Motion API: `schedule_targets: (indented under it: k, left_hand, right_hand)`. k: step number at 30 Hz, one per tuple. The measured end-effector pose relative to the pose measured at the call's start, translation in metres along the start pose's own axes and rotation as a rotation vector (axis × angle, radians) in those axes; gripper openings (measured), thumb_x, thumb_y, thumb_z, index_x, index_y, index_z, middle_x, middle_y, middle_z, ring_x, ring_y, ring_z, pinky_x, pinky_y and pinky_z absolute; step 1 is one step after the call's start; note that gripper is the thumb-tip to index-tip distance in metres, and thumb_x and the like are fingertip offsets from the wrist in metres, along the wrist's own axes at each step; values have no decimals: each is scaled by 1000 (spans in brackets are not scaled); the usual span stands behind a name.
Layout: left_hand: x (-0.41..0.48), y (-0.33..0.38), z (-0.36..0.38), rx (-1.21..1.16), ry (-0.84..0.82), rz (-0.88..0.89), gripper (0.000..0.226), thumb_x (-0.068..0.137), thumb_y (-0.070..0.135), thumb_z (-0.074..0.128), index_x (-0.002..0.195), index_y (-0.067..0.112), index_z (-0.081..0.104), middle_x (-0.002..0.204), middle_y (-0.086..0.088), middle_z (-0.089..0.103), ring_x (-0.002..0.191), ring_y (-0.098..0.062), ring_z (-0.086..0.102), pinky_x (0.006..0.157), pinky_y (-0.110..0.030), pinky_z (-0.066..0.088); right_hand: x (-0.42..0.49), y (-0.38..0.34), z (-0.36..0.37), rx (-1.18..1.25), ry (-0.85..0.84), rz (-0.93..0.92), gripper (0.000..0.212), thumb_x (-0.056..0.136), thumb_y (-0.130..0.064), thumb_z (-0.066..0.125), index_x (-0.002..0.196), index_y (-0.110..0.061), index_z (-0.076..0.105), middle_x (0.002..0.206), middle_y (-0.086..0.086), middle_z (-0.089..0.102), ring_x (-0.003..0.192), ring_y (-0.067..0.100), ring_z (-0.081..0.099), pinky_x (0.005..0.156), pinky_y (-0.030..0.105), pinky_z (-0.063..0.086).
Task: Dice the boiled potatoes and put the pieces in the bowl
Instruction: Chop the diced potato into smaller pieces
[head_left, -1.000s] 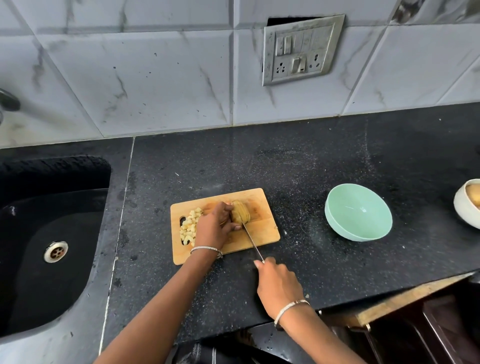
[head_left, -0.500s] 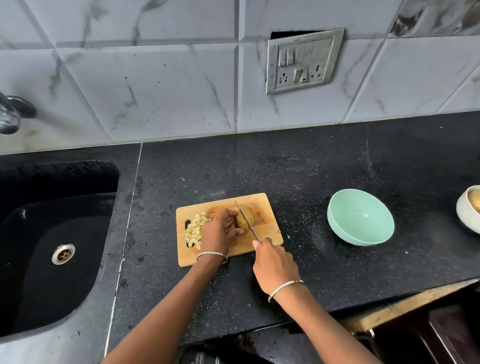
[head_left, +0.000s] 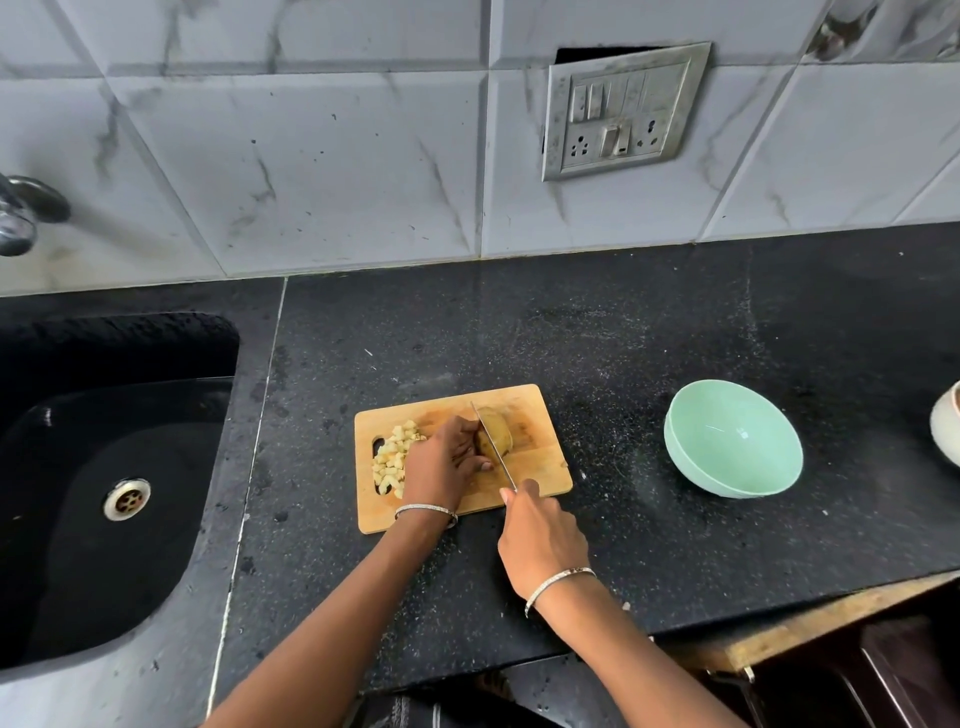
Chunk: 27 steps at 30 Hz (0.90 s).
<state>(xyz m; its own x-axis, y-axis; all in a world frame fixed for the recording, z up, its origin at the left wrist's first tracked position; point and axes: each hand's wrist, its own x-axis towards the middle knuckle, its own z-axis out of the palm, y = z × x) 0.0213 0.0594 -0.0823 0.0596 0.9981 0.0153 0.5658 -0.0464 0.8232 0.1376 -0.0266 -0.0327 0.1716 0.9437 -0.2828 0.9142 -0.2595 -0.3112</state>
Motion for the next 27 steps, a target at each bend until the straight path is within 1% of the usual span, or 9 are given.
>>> schedule_targets:
  k: [3, 6, 9, 13, 15, 17, 19, 23, 27]
  left_hand:
    - [1, -2, 0, 7, -8, 12, 37, 74, 6, 79, 107, 13, 64, 87, 11, 72, 78, 8, 66, 83, -22, 55]
    - [2, -5, 2, 54, 17, 48, 37, 75, 7, 78, 107, 16, 65, 93, 9, 73, 87, -3, 69, 84, -25, 55]
    - [2, -5, 3, 51, 22, 39, 35, 76, 4, 76, 106, 15, 65, 94, 8, 73, 88, -4, 69, 84, -21, 54]
    - [3, -5, 3, -3, -14, -3, 34, 76, -2, 76, 105, 10, 63, 83, 16, 67, 77, 8, 67, 79, -12, 52]
    - [4, -6, 3, -8, -23, -11, 34, 76, -3, 75, 105, 9, 62, 82, 16, 66, 72, 17, 62, 77, -8, 51]
    - [5, -6, 3, -11, -24, -16, 33, 76, -2, 75, 105, 9, 63, 84, 13, 67, 70, 20, 59, 76, -6, 49]
    - [4, -6, 3, -21, -12, -17, 32, 77, -4, 74, 105, 8, 63, 88, 8, 69, 70, 19, 60, 77, -7, 50]
    - [2, -4, 5, -29, 2, -16, 28, 80, -7, 69, 104, 6, 62, 90, 7, 68, 66, 18, 61, 68, -1, 46]
    - [1, -4, 4, -42, 11, -20, 29, 80, -6, 70, 105, 7, 61, 94, 2, 71, 70, 9, 66, 73, -7, 51]
  right_hand:
    - [16, -8, -1, 57, -15, 12, 36, 105, -40, 26, 114, -12, 49, 109, 11, 65, 101, 35, 64, 69, 40, 46]
    - [34, -17, -3, 104, -41, 42, 37, 105, -39, 31, 116, -11, 54, 114, 13, 64, 107, 36, 62, 78, 43, 50]
    - [36, -17, -2, 73, -27, 15, 38, 105, -40, 30, 116, -11, 52, 114, 12, 64, 107, 36, 62, 78, 42, 50]
    - [21, -6, 6, -19, 0, -13, 38, 106, -40, 25, 116, -12, 49, 110, 10, 66, 103, 33, 65, 70, 39, 49]
    - [17, -3, 8, -61, 15, -22, 37, 106, -39, 24, 116, -12, 47, 110, 9, 67, 103, 33, 66, 71, 39, 50]
    - [20, -4, 8, -80, 27, -20, 36, 107, -38, 24, 116, -11, 48, 110, 9, 67, 103, 32, 67, 71, 38, 51]
    - [24, -7, 9, -79, 22, -16, 36, 107, -37, 25, 116, -11, 48, 111, 9, 67, 104, 32, 66, 72, 38, 51]
    - [30, -8, 12, -60, 20, -14, 35, 107, -35, 27, 115, -9, 49, 112, 10, 67, 105, 31, 66, 73, 39, 51]
    - [21, -1, 12, -54, 5, -26, 38, 106, -38, 26, 116, -9, 50, 111, 11, 66, 104, 34, 65, 72, 39, 50]
